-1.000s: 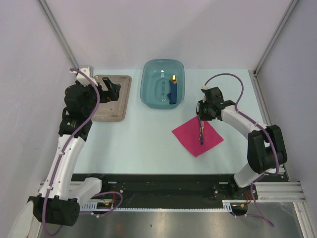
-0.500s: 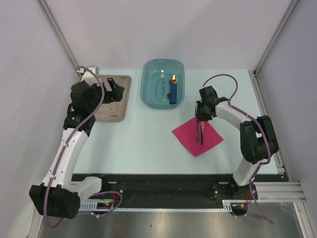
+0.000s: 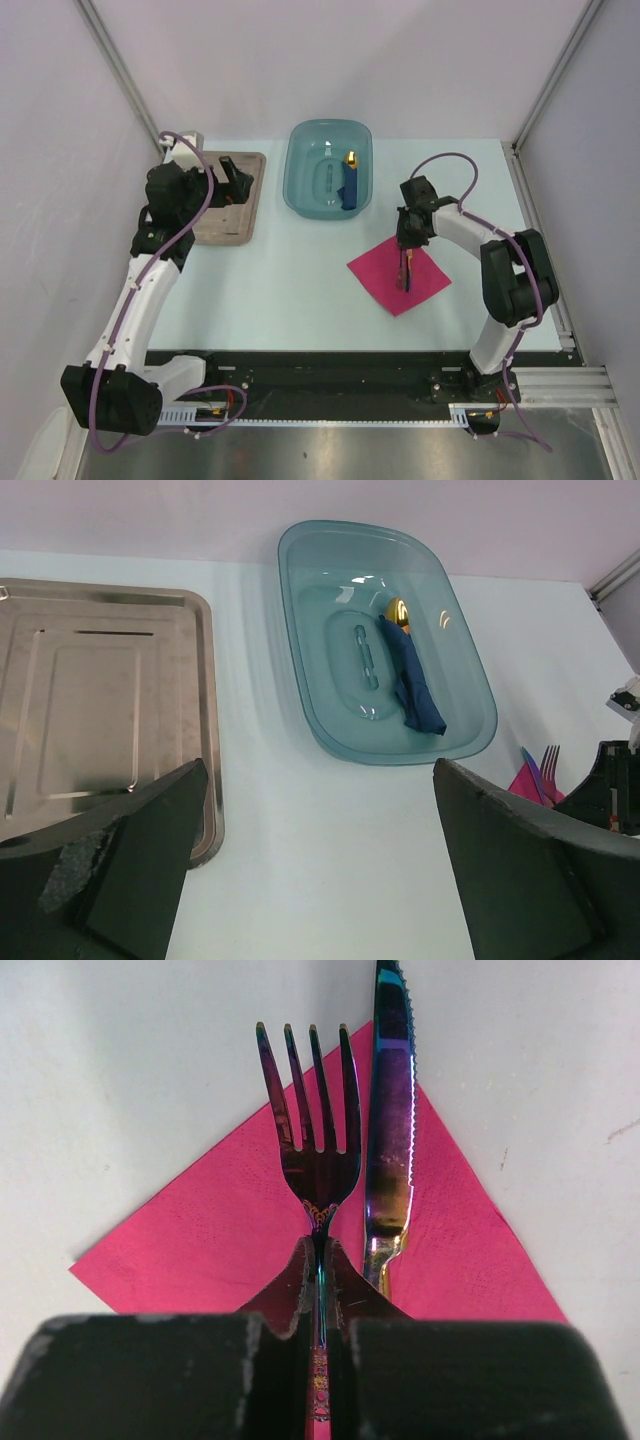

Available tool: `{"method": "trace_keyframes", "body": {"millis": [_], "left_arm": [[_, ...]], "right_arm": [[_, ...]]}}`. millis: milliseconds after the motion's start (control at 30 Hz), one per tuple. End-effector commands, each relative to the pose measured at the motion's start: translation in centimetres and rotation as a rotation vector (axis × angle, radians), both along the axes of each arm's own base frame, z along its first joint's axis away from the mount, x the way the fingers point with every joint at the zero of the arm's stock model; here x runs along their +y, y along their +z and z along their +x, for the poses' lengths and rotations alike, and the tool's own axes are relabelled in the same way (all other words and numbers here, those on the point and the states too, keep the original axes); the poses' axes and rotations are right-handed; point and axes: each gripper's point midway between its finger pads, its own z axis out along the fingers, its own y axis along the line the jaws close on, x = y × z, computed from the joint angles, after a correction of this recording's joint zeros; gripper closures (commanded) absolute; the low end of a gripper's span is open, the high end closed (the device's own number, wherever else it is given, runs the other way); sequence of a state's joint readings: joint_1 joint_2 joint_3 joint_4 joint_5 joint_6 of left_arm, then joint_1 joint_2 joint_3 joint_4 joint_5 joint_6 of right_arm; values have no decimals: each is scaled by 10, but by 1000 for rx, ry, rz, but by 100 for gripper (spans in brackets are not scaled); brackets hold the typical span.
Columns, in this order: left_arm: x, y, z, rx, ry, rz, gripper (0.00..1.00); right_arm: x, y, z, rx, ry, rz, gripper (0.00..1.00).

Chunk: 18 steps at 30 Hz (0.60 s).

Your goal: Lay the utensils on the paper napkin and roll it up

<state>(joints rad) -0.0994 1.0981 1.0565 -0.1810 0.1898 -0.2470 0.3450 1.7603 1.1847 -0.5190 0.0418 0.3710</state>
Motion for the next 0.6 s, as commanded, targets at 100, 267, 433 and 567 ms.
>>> {"method": "trace_keyframes", "body": {"millis": [100,267,433,567], "left_arm": [[-1,10,2,-37,-1,-19,0],[0,7,2,-30,3,-15,0],[0,5,3,-27,1,-17,0],[-1,3,3,-21,2,-21,0]], "right_arm": [[0,1,12,-3,-40,-14,98],[0,-2,11,11,-47,-16,95],[-1,-5,9,16,-48,-23,94],[-2,-4,11,11,-51,-31,94]]}}
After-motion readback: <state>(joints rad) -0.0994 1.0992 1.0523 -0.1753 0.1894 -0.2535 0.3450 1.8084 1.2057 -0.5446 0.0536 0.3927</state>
